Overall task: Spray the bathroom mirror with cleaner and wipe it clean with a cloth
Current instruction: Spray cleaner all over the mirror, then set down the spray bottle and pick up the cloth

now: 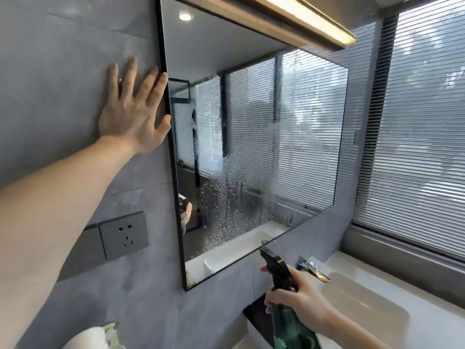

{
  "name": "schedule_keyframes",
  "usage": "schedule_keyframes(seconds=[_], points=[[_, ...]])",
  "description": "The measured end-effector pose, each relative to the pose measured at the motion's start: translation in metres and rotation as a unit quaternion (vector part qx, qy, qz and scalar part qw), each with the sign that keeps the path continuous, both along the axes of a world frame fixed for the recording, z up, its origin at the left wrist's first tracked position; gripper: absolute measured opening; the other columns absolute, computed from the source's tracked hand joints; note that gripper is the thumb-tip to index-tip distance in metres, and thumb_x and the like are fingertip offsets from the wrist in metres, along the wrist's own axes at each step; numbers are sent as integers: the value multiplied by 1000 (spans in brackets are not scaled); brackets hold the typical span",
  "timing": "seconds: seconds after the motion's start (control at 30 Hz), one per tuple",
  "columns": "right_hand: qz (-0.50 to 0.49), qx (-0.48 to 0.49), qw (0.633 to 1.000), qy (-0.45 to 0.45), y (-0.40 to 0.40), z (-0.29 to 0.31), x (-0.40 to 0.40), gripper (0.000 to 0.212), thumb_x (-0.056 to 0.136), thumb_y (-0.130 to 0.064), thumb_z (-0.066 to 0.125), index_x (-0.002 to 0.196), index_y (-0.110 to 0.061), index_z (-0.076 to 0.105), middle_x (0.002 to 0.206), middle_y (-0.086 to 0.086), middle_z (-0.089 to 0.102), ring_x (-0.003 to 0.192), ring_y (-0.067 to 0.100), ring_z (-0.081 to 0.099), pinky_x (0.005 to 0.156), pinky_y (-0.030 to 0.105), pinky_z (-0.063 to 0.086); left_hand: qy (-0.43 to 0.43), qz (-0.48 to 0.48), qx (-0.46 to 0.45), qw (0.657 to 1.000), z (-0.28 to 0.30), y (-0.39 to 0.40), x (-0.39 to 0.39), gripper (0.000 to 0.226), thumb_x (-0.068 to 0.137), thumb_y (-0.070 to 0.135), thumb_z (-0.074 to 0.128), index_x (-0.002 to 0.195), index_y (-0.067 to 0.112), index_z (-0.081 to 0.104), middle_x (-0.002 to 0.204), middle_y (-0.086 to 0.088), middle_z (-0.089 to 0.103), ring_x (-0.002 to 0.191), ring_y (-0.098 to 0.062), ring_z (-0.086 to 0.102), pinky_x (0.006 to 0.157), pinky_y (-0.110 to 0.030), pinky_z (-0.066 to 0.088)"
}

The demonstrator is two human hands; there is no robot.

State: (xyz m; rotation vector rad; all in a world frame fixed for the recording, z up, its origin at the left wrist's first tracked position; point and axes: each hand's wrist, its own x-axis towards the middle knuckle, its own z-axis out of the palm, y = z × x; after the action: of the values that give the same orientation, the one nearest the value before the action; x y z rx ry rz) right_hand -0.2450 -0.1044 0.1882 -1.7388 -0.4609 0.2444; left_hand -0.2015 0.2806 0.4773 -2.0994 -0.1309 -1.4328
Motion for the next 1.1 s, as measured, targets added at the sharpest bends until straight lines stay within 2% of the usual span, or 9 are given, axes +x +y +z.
schedule_keyframes(seconds=[0.13,0.27,0.4,0.57,0.7,0.77,0.87,0.97,1.1], points=[[-26,1,1000,5,-9,-21,-21,47,68,-40,83,111,-50,69,96,18,75,90,36,77,93,55,61,57,28,-34,997,1,-5,-6,87,103,60,31,168,15,-5,178,-8,0,162,-41,-11,129,-64,-7],[-56,-6,998,0,-23,-41,-46,46,67,-46,82,109,-55,66,95,7,78,92,28,78,95,52,60,114,-86,-194,970,-46,-51,-18,86,99,49,45,168,18,6,177,-10,3,163,-39,-5,128,-66,-4],[-90,5,996,17,-41,-60,-66,37,80,-26,84,107,-45,68,92,10,78,88,31,78,96,60,58,121,-224,-319,913,-119,-139,-45,78,90,44,50,162,21,31,175,-7,15,163,-35,6,130,-59,-1],[-146,-9,988,40,-66,-95,-90,40,67,-51,81,102,-59,65,94,6,78,96,32,75,98,52,55,235,-382,-356,820,-219,-230,-101,59,93,39,57,150,26,51,162,4,41,152,-21,32,127,-48,23],[-213,-16,975,66,-87,-134,-114,32,79,-37,83,105,-47,65,92,3,78,97,28,73,96,49,54,363,-340,-412,763,-307,-266,-143,52,95,41,56,146,31,53,157,13,44,146,-12,36,121,-34,26],[-240,-22,967,82,-96,-155,-127,36,84,-34,84,106,-53,63,98,5,76,99,25,70,92,42,54,435,-300,-440,725,-349,-272,-160,51,98,40,56,148,32,52,157,15,42,145,-11,36,119,-33,28],[-267,-31,954,132,-110,-188,-148,33,93,-16,79,109,-40,62,104,7,74,101,21,68,83,32,49,523,-253,-456,674,-403,-270,-188,52,102,43,51,152,33,45,159,17,38,148,-8,33,123,-33,28],[-302,-47,935,179,-121,-218,-165,31,93,-19,80,116,-33,65,109,-2,74,105,18,68,84,34,48,597,-206,-463,622,-444,-262,-212,52,105,49,46,154,34,41,158,19,34,148,-9,31,121,-34,33],[-319,-62,922,210,-127,-248,-179,26,94,-19,80,118,-22,70,104,-9,74,94,3,64,71,19,43,654,-159,-457,581,-483,-249,-230,50,106,39,46,155,30,41,158,14,36,144,-16,39,119,-33,34]])
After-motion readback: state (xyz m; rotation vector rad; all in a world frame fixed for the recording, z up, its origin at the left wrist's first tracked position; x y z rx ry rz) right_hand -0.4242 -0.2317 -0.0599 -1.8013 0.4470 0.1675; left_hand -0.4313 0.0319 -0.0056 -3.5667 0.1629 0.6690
